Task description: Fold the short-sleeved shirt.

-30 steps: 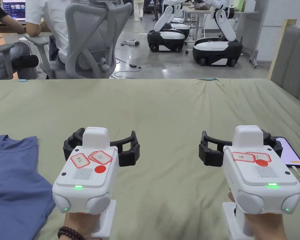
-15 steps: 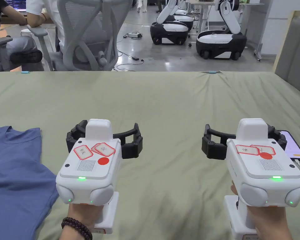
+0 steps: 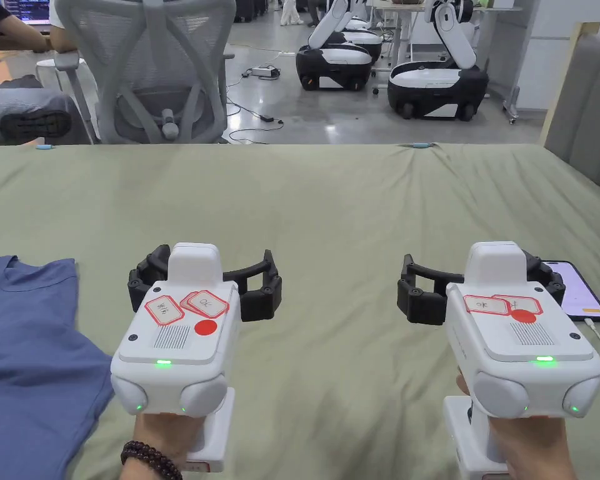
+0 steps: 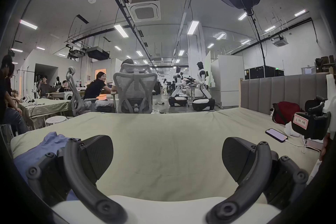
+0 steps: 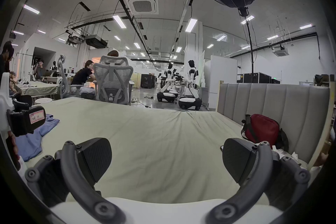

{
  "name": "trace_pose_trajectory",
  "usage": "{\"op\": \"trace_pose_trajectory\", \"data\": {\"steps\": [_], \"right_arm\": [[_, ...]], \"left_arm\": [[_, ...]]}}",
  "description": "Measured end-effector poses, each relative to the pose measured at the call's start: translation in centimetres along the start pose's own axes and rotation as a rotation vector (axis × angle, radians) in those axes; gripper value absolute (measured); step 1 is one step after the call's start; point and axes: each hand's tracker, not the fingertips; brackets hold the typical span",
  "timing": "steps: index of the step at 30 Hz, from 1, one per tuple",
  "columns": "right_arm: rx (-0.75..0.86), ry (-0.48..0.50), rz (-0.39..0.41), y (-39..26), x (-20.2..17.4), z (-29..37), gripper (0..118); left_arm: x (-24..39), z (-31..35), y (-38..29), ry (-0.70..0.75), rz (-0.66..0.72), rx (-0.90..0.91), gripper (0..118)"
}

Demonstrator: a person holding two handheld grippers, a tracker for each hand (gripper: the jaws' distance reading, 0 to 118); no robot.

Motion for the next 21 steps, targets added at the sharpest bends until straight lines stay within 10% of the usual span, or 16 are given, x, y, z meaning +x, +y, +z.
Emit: {"op": "trace_pose_trajectory", "data": {"steps": [21], "right_arm": [[0.005, -0.014, 0.009, 0.03, -0.26, -0.03, 118]], "left_arm": [[-0.01, -0.68, -0.48, 0.030, 0.041, 0.017, 118]]}}
